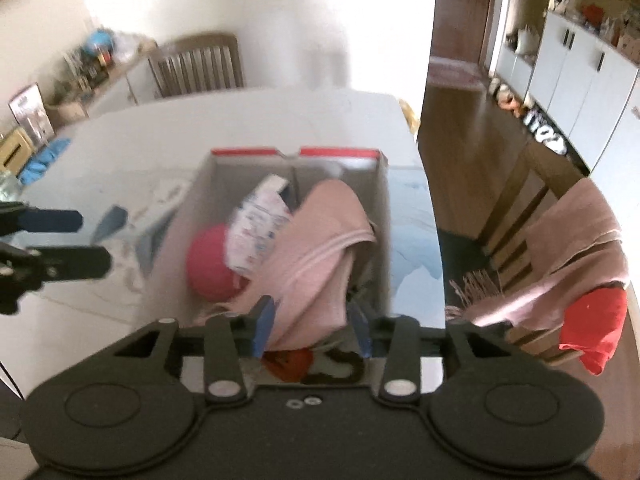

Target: Organize objects

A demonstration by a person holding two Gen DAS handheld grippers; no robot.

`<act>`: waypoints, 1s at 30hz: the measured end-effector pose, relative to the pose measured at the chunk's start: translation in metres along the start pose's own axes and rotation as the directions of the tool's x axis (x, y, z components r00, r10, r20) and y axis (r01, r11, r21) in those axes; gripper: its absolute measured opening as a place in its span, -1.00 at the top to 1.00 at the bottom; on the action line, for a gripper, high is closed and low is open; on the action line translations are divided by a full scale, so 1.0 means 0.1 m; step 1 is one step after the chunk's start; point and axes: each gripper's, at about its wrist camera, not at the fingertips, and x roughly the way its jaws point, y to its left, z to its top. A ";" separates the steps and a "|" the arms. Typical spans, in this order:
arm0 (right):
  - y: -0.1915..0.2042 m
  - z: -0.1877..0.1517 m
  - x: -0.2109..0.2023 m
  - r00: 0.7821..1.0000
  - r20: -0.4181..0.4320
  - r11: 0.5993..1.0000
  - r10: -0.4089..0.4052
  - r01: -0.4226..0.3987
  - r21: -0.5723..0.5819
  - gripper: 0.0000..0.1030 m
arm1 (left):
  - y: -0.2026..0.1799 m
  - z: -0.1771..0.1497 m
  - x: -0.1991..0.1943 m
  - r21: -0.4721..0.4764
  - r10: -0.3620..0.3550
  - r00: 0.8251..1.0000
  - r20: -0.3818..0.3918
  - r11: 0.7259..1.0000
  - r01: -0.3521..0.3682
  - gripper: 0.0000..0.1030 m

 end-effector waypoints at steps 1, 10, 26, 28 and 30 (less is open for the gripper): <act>0.04 -0.03 -0.05 1.000 0.018 1.000 0.000 0.000 0.003 0.06 | 0.00 -0.03 -0.04 0.006 0.001 1.000 0.008 1.000 -0.001 -0.96; 0.26 -0.24 -0.36 0.989 0.146 0.999 0.008 -0.016 0.052 -0.41 | 0.03 -0.24 -0.28 0.032 -0.020 0.999 0.049 0.999 0.018 -0.99; 0.42 -0.62 -0.62 0.971 0.233 0.990 -0.053 0.022 0.136 -0.53 | -0.15 -0.51 -0.50 0.116 0.015 0.994 0.109 0.993 -0.027 -0.99; 0.42 -0.65 -0.62 0.971 0.232 0.990 -0.054 0.022 0.139 -0.53 | -0.16 -0.53 -0.51 0.113 0.015 0.994 0.108 0.993 -0.027 -0.99; 0.42 -0.67 -0.63 0.972 0.231 0.989 -0.054 0.021 0.146 -0.53 | -0.15 -0.56 -0.51 0.105 0.011 0.994 0.109 0.994 -0.022 -0.99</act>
